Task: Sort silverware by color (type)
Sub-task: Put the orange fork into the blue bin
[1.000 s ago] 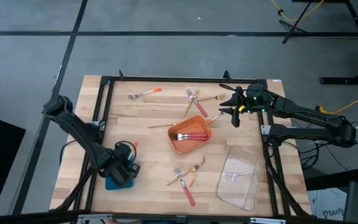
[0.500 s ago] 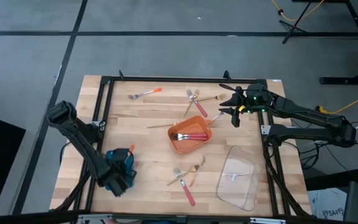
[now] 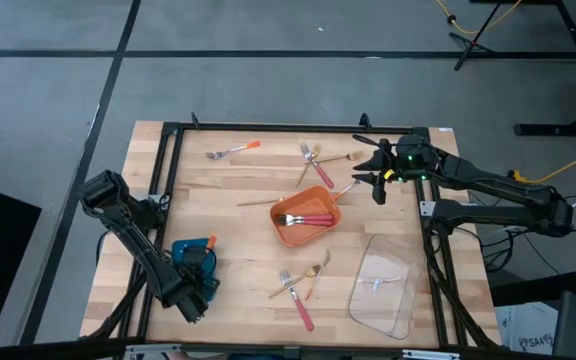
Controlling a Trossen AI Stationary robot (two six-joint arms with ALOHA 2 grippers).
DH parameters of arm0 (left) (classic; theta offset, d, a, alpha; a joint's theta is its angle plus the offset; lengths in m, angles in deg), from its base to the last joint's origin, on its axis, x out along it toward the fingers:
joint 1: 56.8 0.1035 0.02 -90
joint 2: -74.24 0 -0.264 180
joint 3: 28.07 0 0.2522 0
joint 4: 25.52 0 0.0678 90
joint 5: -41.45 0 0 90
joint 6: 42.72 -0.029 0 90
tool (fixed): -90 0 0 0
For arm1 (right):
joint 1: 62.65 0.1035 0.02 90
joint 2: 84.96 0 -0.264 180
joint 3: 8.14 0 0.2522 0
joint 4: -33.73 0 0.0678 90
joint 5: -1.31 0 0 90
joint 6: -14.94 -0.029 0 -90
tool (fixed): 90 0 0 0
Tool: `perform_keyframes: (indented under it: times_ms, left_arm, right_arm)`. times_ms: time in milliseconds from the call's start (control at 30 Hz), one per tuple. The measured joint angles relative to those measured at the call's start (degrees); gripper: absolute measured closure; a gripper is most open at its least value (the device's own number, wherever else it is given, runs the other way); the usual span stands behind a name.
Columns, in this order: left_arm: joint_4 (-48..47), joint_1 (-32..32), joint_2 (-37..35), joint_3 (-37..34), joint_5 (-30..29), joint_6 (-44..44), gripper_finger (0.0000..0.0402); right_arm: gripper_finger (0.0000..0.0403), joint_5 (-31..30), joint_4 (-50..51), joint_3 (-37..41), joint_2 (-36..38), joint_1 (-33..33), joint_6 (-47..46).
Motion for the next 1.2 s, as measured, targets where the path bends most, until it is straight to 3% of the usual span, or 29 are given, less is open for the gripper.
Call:
perform_keyframes:
  times_ms: [467,800,1200]
  left_arm:
    - [0.2,0.0,0.0,0.0,2.8,0.0,0.0385]
    - [0.3,0.0,0.0,0.0,2.7,0.0,0.0322]
    - [0.3,0.0,-0.3,0.0,2.7,-0.1,0.0320]
  right_arm:
    - [0.0301,0.0,0.0,0.0,0.0,0.0,0.0]
    - [0.0301,0.0,0.0,0.0,0.0,0.0,0.0]
    - [0.0301,0.0,0.0,0.0,0.0,0.0,0.0]
